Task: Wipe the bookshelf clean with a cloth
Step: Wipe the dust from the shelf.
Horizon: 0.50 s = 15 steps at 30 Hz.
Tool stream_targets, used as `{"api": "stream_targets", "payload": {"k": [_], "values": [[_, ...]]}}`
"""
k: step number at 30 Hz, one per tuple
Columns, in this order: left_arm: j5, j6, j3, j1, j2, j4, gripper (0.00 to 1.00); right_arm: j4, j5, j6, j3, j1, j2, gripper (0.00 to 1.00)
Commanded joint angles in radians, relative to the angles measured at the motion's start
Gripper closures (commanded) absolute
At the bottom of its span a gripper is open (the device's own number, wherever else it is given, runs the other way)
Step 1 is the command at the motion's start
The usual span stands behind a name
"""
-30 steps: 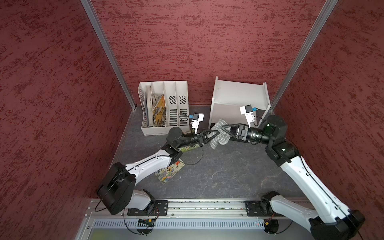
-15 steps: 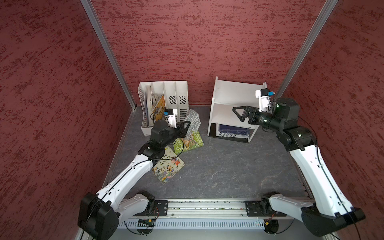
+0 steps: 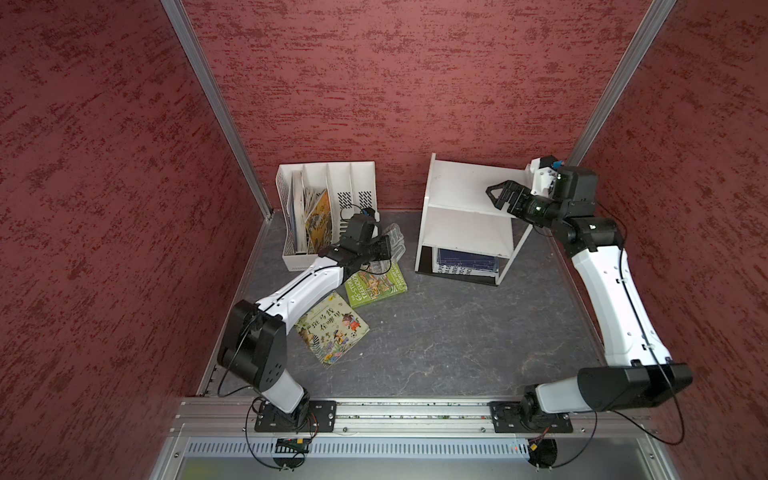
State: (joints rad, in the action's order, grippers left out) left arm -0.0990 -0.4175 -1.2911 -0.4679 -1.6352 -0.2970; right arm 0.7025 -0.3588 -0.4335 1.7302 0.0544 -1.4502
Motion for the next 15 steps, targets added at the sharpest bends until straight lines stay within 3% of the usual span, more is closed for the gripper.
{"api": "stream_targets", "payload": {"k": [1,8,11,15], "values": [[0.018,0.025,-0.084,-0.006,-0.101,-0.071,1.0,0.044,-0.002,-0.011,0.038,-0.007,-0.025,0.01],[-0.089,0.011,-0.17,-0.016,-0.263,-0.077,1.0,0.056,0.028,-0.024,0.019,-0.007,-0.032,0.01],[-0.221,-0.038,-0.163,-0.015,-0.288,0.018,1.0,0.068,0.039,-0.017,0.007,-0.007,-0.029,0.02],[-0.301,-0.097,-0.157,-0.009,-0.276,0.087,1.0,0.079,0.051,-0.007,0.002,-0.007,-0.022,0.02]]}}
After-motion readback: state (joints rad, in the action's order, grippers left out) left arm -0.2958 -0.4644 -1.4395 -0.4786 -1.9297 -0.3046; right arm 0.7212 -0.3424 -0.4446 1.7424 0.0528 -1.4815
